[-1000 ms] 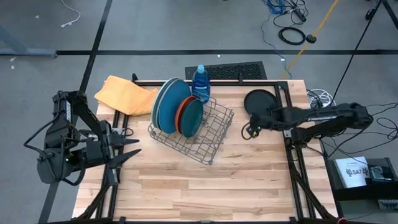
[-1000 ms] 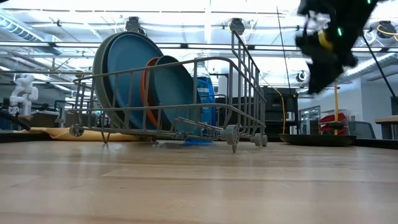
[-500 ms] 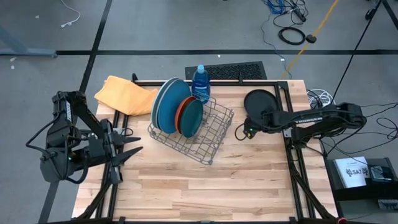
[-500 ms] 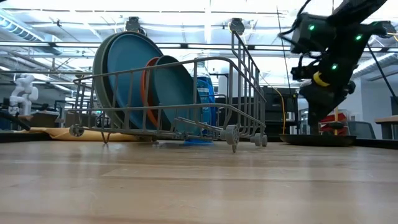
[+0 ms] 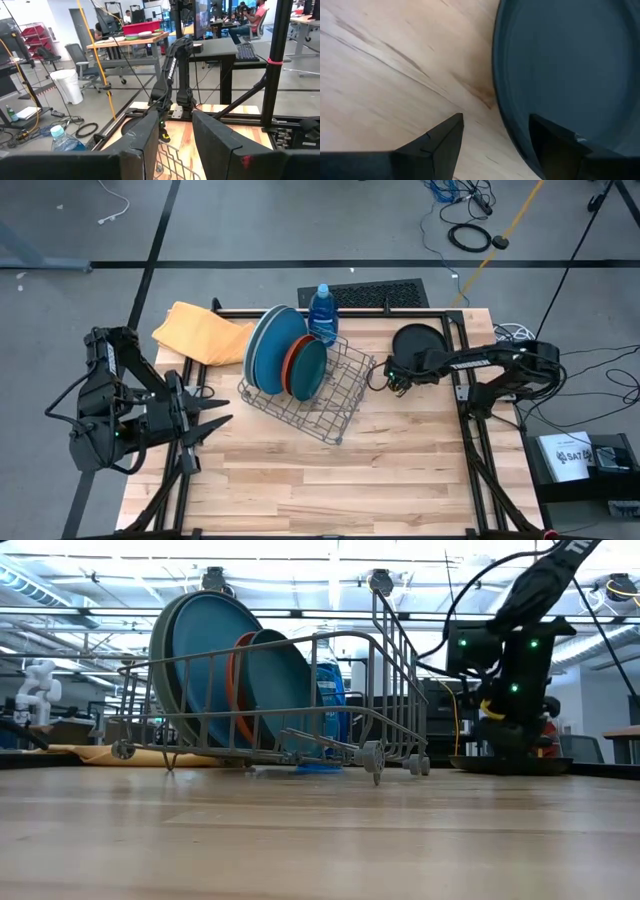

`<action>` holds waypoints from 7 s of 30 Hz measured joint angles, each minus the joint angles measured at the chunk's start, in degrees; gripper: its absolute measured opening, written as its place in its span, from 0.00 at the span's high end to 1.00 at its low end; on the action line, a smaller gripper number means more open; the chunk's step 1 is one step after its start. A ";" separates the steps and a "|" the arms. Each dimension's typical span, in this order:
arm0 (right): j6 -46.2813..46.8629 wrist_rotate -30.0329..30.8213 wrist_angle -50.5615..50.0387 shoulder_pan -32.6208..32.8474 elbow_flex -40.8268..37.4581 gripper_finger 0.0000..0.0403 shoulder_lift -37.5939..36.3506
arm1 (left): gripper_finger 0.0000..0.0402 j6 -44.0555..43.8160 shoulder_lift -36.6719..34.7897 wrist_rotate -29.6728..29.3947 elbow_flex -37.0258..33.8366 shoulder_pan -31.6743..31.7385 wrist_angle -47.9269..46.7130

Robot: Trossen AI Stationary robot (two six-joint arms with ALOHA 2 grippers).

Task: Sort dishes
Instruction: Put the black plate into the dish rack

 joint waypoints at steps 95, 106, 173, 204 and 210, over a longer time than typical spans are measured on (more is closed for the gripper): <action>-17.66 50.75 88.42 38.29 50.29 1.00 39.63 | 0.69 -2.60 0.20 2.62 0.00 6.56 -7.04; -18.30 51.41 88.15 39.01 50.29 1.00 39.60 | 0.69 -0.10 -0.81 41.15 1.81 29.25 -14.46; 13.50 46.40 58.51 33.54 50.31 0.99 39.40 | 0.69 25.51 -11.43 54.85 6.56 48.70 -19.66; 13.11 44.70 56.76 33.48 50.37 0.97 39.51 | 0.69 22.56 -11.41 54.85 6.56 48.68 -22.61; 12.60 44.50 56.32 33.48 50.26 0.85 39.63 | 0.69 22.58 -11.41 54.85 6.56 48.68 -22.59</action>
